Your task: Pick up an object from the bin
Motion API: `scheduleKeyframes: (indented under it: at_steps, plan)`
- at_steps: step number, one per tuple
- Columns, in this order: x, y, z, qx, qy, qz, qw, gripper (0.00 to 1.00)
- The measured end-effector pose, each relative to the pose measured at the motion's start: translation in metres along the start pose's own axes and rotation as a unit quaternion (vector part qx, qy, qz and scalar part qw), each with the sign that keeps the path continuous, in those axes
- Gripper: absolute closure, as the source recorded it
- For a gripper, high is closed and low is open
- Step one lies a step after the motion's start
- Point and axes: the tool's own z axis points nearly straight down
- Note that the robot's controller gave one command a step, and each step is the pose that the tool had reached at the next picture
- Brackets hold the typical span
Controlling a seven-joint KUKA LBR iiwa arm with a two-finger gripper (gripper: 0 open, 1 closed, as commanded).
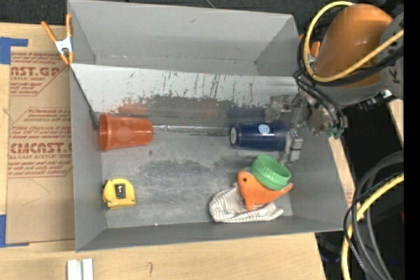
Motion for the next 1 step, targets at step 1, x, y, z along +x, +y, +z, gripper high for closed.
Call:
scheduleKeyframes:
  at_steps: [1]
  plan:
    - [-0.0012, 0.0004, -0.0050, 0.000, -0.0037, -0.001, 1.0000, 0.00]
